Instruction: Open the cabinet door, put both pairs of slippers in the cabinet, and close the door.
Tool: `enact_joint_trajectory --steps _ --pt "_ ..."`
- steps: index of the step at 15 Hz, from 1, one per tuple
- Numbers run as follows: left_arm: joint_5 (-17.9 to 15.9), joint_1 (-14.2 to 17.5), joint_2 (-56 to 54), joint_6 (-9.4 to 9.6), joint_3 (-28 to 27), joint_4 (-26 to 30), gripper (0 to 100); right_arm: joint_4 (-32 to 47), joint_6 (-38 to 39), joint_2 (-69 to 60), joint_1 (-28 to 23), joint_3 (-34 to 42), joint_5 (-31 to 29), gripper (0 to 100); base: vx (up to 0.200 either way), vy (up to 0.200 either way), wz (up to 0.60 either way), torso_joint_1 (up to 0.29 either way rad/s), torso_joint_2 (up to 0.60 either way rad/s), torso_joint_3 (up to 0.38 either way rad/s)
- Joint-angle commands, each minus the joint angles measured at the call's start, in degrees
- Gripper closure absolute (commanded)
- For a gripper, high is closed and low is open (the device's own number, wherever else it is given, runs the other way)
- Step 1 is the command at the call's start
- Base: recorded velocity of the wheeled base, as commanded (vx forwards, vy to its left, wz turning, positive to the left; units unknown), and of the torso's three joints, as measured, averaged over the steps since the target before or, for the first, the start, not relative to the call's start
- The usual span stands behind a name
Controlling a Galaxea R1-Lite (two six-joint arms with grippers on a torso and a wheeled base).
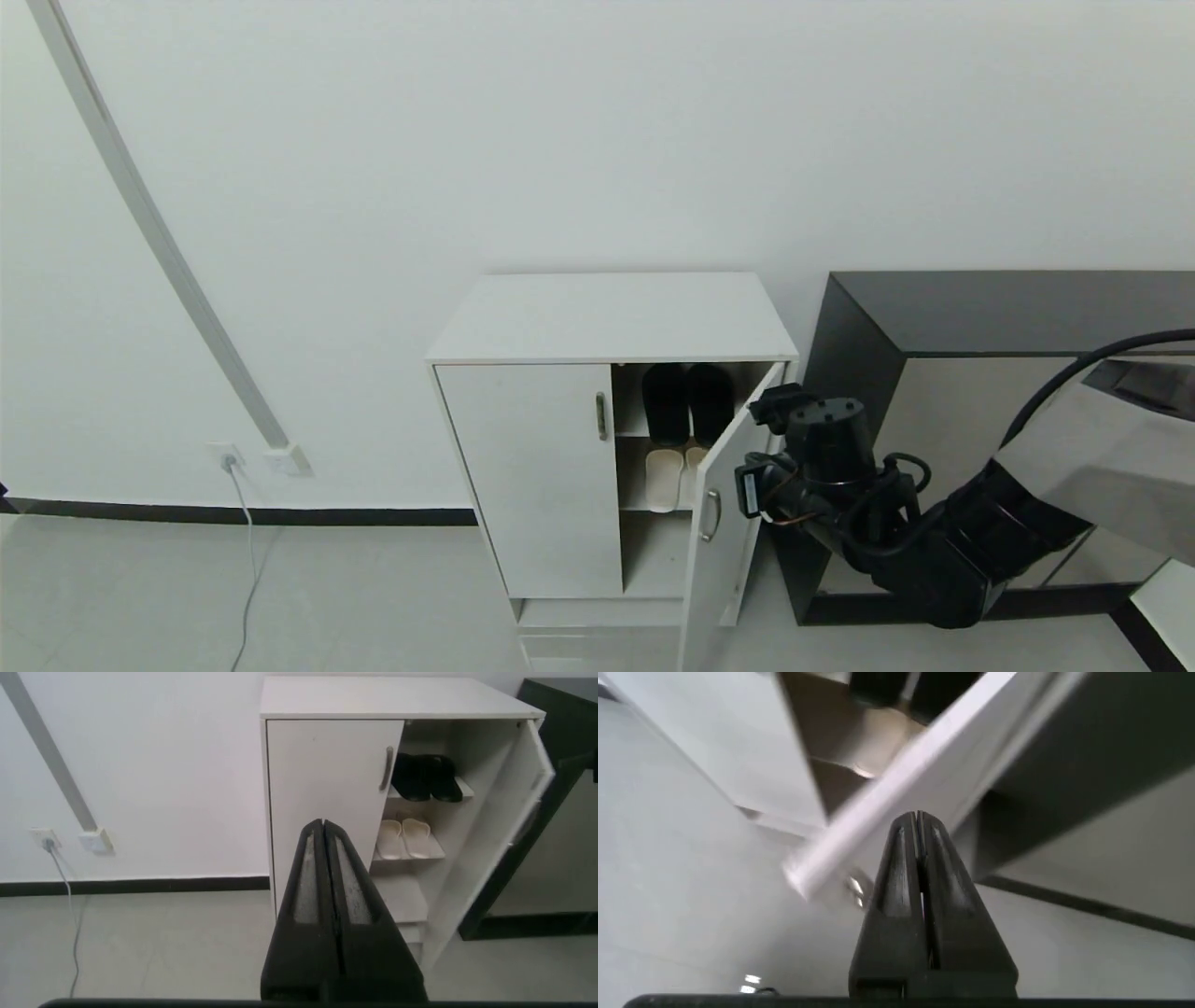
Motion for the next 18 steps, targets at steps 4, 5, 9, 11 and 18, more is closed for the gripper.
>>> enact_joint_trajectory --steps 4,5,9,11,18 --pt "-0.02 0.01 0.07 0.05 0.01 0.01 100 -9.56 0.17 0.37 0.36 5.78 9.06 100 0.000 0.000 0.00 0.000 0.00 0.000" --pt "-0.02 0.01 0.07 0.05 0.01 -0.07 100 -12.46 0.17 0.73 0.53 7.80 11.52 100 0.000 0.000 0.00 0.000 0.00 0.000" --pt "-0.02 0.01 0.07 0.22 0.01 0.01 100 -24.51 -1.14 4.94 0.80 13.95 18.03 100 0.150 0.000 0.00 -0.004 0.00 0.001" --pt "-0.02 0.01 0.07 0.13 0.01 0.01 100 -25.38 -1.76 6.26 0.80 13.87 18.03 100 0.200 0.000 0.00 0.005 0.00 0.005" --pt "-0.02 0.01 0.07 0.05 0.01 0.01 100 -25.47 -1.85 7.41 1.24 12.90 18.03 100 0.143 0.000 0.00 0.003 0.00 0.000"
